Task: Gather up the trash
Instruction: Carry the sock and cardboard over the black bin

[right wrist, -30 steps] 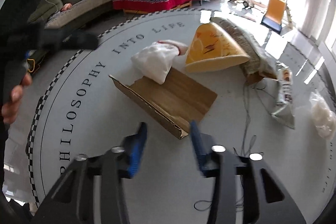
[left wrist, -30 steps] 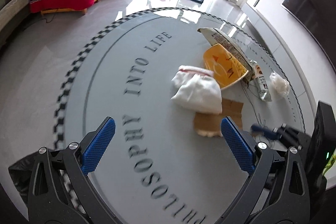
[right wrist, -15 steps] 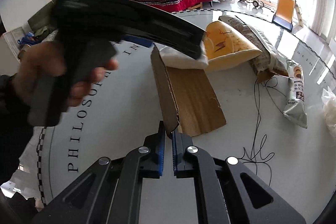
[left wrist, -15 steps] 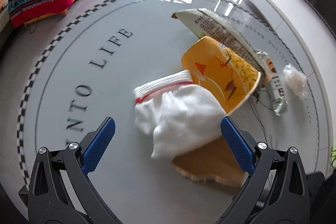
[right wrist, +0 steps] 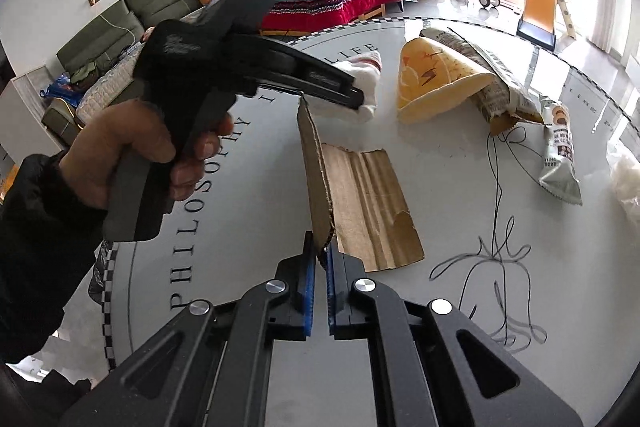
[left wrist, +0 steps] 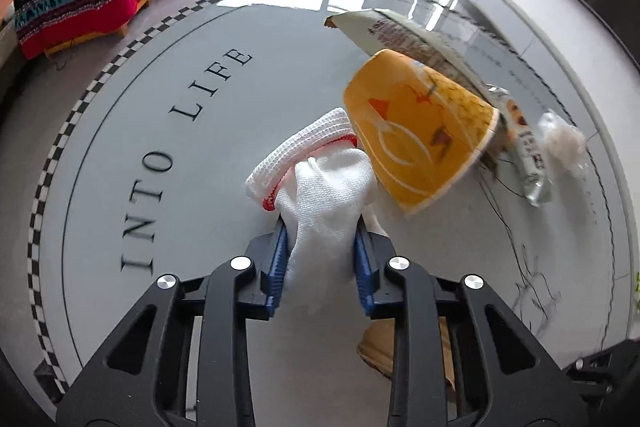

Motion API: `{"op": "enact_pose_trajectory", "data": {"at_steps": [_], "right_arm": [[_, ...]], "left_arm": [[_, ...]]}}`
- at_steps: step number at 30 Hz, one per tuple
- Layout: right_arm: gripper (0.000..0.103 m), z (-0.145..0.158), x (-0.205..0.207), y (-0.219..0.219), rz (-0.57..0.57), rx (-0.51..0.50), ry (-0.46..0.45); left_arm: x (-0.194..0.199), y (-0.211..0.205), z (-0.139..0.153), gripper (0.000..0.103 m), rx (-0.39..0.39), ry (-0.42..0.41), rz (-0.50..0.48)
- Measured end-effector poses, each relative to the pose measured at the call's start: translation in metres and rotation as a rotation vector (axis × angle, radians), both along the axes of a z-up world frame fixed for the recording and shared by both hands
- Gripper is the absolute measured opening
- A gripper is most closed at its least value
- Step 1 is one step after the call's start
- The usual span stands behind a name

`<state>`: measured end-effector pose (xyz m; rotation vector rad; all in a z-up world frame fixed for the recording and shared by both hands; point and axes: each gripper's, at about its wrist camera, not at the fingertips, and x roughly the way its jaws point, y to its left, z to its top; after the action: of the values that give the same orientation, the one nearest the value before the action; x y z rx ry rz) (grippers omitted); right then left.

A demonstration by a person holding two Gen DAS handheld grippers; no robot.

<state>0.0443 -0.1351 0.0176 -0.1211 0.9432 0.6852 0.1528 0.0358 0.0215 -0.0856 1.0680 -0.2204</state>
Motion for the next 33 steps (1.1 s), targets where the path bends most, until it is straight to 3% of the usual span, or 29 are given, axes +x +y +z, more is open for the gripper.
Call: {"op": "enact_pose_trajectory", "data": {"at_steps": [10,18,24,33], "right_arm": [[0.005,0.021,-0.043,0.01,-0.043,0.009,-0.016],[0.005,0.044,-0.071,0.032,-0.023,0.021,-0.042],[0.005,0.054,-0.087,0.067,0.03,0.036,-0.051],[0.005,0.05,-0.123,0.138,0.171,0.059,-0.012]], "left_arm": [[-0.077,0.032,0.044,0.028,-0.043,-0.131,-0.01],[-0.138,0.077,0.066,0.028,-0.062,-0.184,0.047],[-0.182,0.115,0.067,0.028,-0.056,-0.2,0.105],[-0.254,0.183,0.058,0.028,-0.035,-0.194,0.272]]}}
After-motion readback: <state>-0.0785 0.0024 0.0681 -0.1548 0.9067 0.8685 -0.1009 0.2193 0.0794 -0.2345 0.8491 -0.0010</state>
